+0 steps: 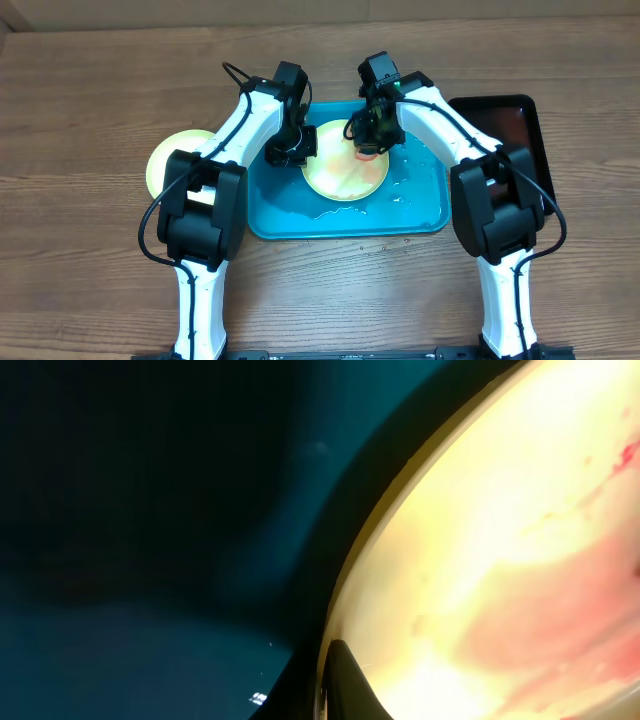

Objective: Clean dirty plates on tray and stack at the side
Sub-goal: 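Scrub the yellow plate's red sauce with the sponge in the right gripper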

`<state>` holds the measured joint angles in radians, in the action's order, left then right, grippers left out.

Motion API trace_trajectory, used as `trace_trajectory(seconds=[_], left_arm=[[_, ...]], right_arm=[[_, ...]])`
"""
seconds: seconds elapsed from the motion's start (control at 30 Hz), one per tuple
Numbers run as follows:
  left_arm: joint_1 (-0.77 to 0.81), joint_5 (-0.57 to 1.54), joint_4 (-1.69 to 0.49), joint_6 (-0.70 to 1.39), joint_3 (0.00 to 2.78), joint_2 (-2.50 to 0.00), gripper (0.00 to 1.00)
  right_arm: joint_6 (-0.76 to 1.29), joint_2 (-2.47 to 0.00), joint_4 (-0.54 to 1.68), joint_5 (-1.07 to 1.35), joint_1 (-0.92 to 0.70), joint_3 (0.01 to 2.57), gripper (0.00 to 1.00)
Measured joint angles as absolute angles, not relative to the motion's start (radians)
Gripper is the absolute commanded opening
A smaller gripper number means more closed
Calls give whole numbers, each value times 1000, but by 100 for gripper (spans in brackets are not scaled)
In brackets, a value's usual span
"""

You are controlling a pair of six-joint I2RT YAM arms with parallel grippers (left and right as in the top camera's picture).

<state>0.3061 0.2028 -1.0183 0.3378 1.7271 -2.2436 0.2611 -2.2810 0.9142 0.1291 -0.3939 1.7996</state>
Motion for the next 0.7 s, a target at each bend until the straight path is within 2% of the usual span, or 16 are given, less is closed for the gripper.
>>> trace_trajectory(seconds=[0.4,0.7], left_arm=[[306,202,-1026,338,1727,-2244,4],[302,206,-1029,337,1727,-2244,4]], right_arm=[[246,-2327,855,377,-428,1806,4],[235,-2345,917,540,-490,1806,4]])
